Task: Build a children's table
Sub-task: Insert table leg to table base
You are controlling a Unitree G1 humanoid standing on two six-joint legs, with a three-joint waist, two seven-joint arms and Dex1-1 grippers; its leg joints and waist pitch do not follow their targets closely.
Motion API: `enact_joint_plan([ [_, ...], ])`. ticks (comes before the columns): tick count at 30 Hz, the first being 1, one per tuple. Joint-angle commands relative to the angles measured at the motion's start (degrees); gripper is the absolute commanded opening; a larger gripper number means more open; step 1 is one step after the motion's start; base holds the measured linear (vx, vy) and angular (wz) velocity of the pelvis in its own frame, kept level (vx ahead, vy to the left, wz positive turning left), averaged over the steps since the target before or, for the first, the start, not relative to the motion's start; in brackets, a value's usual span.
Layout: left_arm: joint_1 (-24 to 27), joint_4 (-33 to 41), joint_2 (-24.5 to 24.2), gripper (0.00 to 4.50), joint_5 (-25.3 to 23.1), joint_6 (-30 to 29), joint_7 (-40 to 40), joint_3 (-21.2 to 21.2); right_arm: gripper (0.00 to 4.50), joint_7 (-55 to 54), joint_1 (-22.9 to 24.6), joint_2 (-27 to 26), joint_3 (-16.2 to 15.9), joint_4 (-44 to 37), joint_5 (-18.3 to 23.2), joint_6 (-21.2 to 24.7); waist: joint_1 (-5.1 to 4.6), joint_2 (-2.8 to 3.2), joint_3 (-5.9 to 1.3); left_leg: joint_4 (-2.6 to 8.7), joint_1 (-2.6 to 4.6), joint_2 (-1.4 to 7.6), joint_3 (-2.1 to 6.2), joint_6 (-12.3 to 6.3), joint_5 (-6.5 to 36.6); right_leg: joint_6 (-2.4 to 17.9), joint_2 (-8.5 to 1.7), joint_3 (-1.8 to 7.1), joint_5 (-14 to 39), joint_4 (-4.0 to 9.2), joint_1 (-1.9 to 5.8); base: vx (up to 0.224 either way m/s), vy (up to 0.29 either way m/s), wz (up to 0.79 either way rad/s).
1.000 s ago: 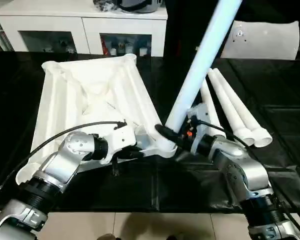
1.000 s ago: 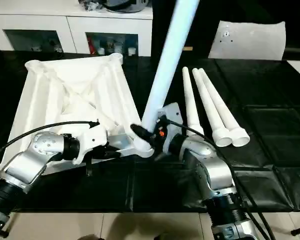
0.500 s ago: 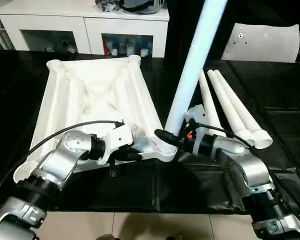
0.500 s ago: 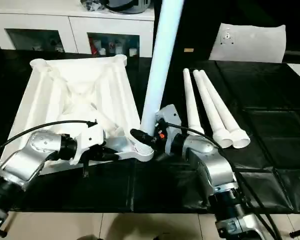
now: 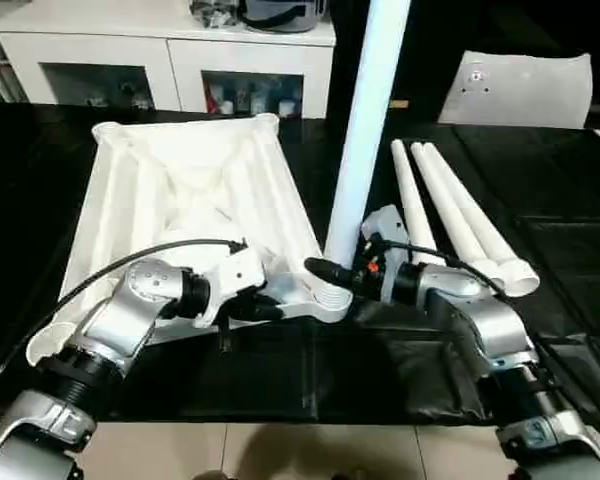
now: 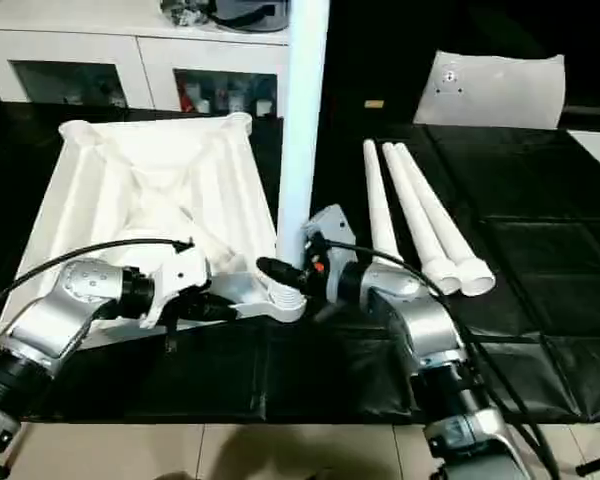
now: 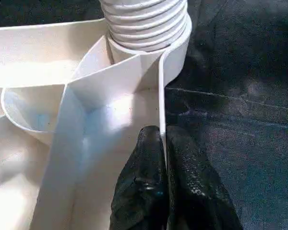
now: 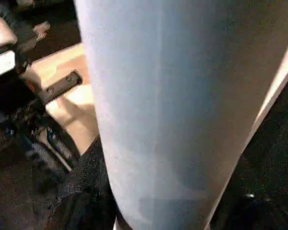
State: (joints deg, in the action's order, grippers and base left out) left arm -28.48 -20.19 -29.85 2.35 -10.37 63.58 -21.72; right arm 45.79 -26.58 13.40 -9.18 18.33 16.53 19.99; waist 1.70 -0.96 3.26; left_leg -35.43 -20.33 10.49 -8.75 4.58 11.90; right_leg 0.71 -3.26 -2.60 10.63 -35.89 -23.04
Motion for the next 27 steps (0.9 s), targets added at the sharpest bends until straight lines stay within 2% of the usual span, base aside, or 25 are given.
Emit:
enact_joint_plan([
  [1,-0.56,0.15,0.59,0.0,-0.73,-0.32,0.45,-0.49,1.92,-1.21,0.87,-0.04,1.25,3.39,0.58,1.33,-0.04,0.9,-3.18,5.03,0.23,2.05,0.41,0.98,15.25,9.63,-4.31,2.68,22.87,5.44,2.34,0.0,0.0,0.0],
  [2,-0.56,0.15,0.59,0.0,-0.73,-0.32,0.45,-0.49,1.92,-1.21,0.87,-0.04,1.25,3.39,0.58,1.33,-0.04,0.9,-3.18,5.03,0.23,2.05,0.41,0.98,15.25,9.63,-4.31,2.68,22.87,5.44,2.34,0.0,0.0,0.0],
  [3,-0.55,0.16,0.59,0.0,-0.72,-0.33,0.45,-0.48,1.92,-1.25,0.93,-0.04,1.33,3.44,0.61,1.3,-0.15,0.64,-3.21,5.05,0.2,2.09,0.38,0.93,15.46,9.79,-4.26,2.69,22.52,5.48,2.36,0.0,0.0,0.0],
  [4,-0.52,0.17,0.55,0.0,-0.62,-0.54,0.27,-0.14,1.92,-1.94,2.52,-0.19,3.0,4.03,1.63,0.79,-0.12,0.92,-3.24,5.09,0.22,2.07,0.38,1.04,15.52,9.98,-4.2,2.66,21.76,5.47,2.38,0.0,0.0,0.0],
  [5,-0.52,0.17,0.55,0.0,-0.62,-0.54,0.27,-0.14,1.92,-1.94,2.52,-0.19,3.0,4.03,1.63,0.79,-0.05,0.91,-3.25,5.09,0.21,2.07,0.36,0.99,15.62,10.2,-4.2,2.72,21.2,5.45,2.42,0.0,0.0,0.0],
  [6,-0.8,-0.36,0.74,0.0,-0.51,-0.46,-0.34,0.43,1.92,-2.86,4.39,-0.93,4.89,4.15,2.5,-0.29,0.09,1.55,-3.32,5.13,0.27,2.07,0.48,1.12,15.68,10.57,-4.27,2.7,20.37,5.31,2.47,0.0,0.0,0.0],
  [7,-0.8,-0.36,0.74,0.0,-0.51,-0.46,-0.34,0.43,1.92,-2.86,4.39,-0.93,4.89,4.15,2.5,-0.29,-0.04,1.12,-3.26,5.17,0.18,2.06,0.41,1.04,16.07,10.71,-4.18,2.66,20.03,5.44,2.51,0.0,0.0,0.0],
  [8,-0.94,-0.64,0.87,0.0,-0.46,-0.39,-0.63,0.7,1.92,-3.22,5.1,-1.3,5.61,4.17,2.71,-0.84,0.04,1.12,-3.37,5.15,0.28,2.06,0.45,1.05,16.03,10.87,-4.2,2.63,19.83,5.33,2.56,0.0,0.0,0.0],
  [9,-1.04,-0.85,1.04,0.0,-0.32,-0.42,-0.89,0.99,1.92,-3.71,5.96,-1.64,6.15,4.15,2.79,-1.55,0.13,1.74,-3.36,5.22,0.26,2.05,0.51,1.05,15.79,11.18,-4.2,2.65,19.11,5.22,2.54,0.0,0.0,0.0],
  [10,-1.06,-0.88,1.07,0.0,-0.3,-0.43,-0.92,1.03,1.92,-3.78,6.09,-1.69,6.23,4.14,2.8,-1.66,0.06,1.43,-3.28,5.25,0.28,2.07,0.45,1.07,16.53,11.16,-4.16,2.62,19.55,5.36,2.48,0.0,0.0,0.0],
  [11,-1.13,-1.02,1.19,0.0,-0.19,-0.46,-1.09,1.23,1.92,-4.13,6.72,-1.92,6.59,4.11,2.85,-2.16,0.05,1.36,-3.32,5.26,0.28,2.03,0.48,1.04,16.66,11.16,-4.15,2.6,19.84,5.35,2.56,0.0,0.0,0.0],
  [12,-1.13,-1.02,1.19,0.0,-0.19,-0.46,-1.09,1.23,1.92,-4.13,6.72,-1.92,6.59,4.11,2.85,-2.16,0.02,1.36,-3.31,5.28,0.26,2.0,0.48,1.01,16.81,11.06,-4.18,2.59,20.34,5.4,2.55,0.0,0.0,0.0],
  [13,-1.28,-1.38,1.42,0.0,-0.18,-0.35,-1.48,1.46,1.92,-4.67,8.13,-2.15,6.7,4.02,2.42,-3.67,0.1,1.65,-3.16,5.28,0.44,2.05,0.46,1.05,18.12,10.48,-4.28,2.61,22.76,5.8,2.26,0.0,0.0,0.0],
  [14,-1.38,-1.69,1.54,0.0,-0.33,-0.23,-1.71,1.53,1.91,-5.24,9.9,-2.13,6.21,3.67,1.52,-5.66,0.18,1.9,-3.15,5.25,0.57,2.04,0.51,1.16,18.52,10.32,-4.31,2.6,23.39,5.84,2.16,0.0,0.0,0.0],
  [15,-1.38,-1.69,1.54,0.0,-0.33,-0.23,-1.71,1.53,1.91,-5.24,9.9,-2.13,6.21,3.67,1.52,-5.66,0.2,1.64,-3.17,5.34,0.45,2.05,0.53,1.12,18.39,9.94,-4.26,2.6,23.48,5.93,2.23,0.0,0.0,0.0],
  [16,-1.41,-1.93,1.58,0.0,-0.56,-0.08,-1.9,1.49,1.91,-5.65,11.27,-2.08,5.7,3.25,0.73,-7.27,0.33,2.09,-3.21,5.41,0.49,2.07,0.66,1.19,18.54,10.04,-4.31,2.58,23.36,5.79,2.25,0.0,0.0,0.0],
  [17,-1.36,-2.01,1.49,0.0,-0.91,0.02,-1.93,1.3,1.91,-6.05,12.66,-1.6,4.47,2.31,-0.89,-8.95,0.28,1.84,-3.19,5.5,0.37,2.11,0.61,1.06,18.51,9.81,-4.25,2.56,23.05,5.92,2.29,0.0,0.0,0.0],
  [19,-1.25,-2.04,1.28,0.0,-1.56,0.27,-2.0,0.98,1.91,-6.39,13.97,-0.36,1.99,0.62,-4.22,-11.29,0.43,1.91,-3.38,5.54,0.34,2.06,0.54,0.86,17.06,9.89,-4.2,2.64,21.13,5.75,2.45,0.0,0.0,0.0],
  [20,-1.26,-2.2,1.04,0.0,-2.26,0.63,-2.08,0.6,1.91,-6.47,14.02,0.74,-0.23,-0.4,-7.27,-12.81,0.45,1.67,-3.36,5.66,0.19,2.1,0.45,0.64,16.19,9.86,-4.1,2.57,19.93,5.76,2.58,0.0,0.0,0.0],
  [21,-1.27,-2.21,0.94,0.0,-2.55,0.82,-2.18,0.45,1.91,-6.44,13.8,0.9,-0.73,-0.65,-7.9,-13.01,0.48,1.66,-3.31,5.77,0.24,2.01,0.41,0.53,15.51,9.76,-4.08,2.5,19.85,5.72,2.73,0.0,0.0,0.0],
  [22,-1.27,-2.21,0.92,0.0,-2.63,0.86,-2.21,0.41,1.91,-6.43,13.74,0.93,-0.85,-0.72,-8.03,-13.05,0.37,1.74,-3.23,5.77,0.23,2.01,0.39,0.48,15.74,9.75,-4.12,2.57,20.52,5.79,2.62,0.0,0.0,0.0],
  [23,-1.23,-2.16,0.89,0.0,-2.74,0.89,-2.28,0.34,1.91,-6.39,13.25,0.75,-1.02,-0.81,-8.09,-12.94,0.23,1.33,-3.02,5.86,0.35,1.98,0.33,0.25,17.17,9.27,-4.17,2.52,23.56,6.24,2.48,0.0,0.0,0.0],
  [24,-1.18,-2.05,0.9,0.0,-2.83,0.89,-2.29,0.25,1.91,-6.17,12.52,0.47,-1.24,-0.68,-7.99,-12.78,0.31,1.4,-3.01,5.82,0.63,1.96,0.47,0.16,18.02,8.6,-4.38,2.52,26.68,6.45,2.38,0.0,0.0,0.0],
  [25,-1.16,-1.98,0.9,0.0,-2.85,0.88,-2.28,0.22,1.91,-6.02,12.24,0.4,-1.38,-0.6,-7.93,-12.62,0.15,0.96,-2.97,5.86,0.59,2.02,0.47,0.07,18.23,8.22,-4.38,2.49,27.86,6.63,2.3,0.0,0.0,0.0],
  [27,-1.2,-1.86,0.8,0.0,-3.03,0.9,-1.88,-0.02,1.91,-4.88,10.56,0.17,-2.59,0.65,-7.98,-12.38,0.03,1.14,-2.94,5.95,0.42,2.07,0.65,-0.05,18.15,7.59,-4.46,2.5,29.27,6.73,2.22,0.0,0.0,0.0],
])
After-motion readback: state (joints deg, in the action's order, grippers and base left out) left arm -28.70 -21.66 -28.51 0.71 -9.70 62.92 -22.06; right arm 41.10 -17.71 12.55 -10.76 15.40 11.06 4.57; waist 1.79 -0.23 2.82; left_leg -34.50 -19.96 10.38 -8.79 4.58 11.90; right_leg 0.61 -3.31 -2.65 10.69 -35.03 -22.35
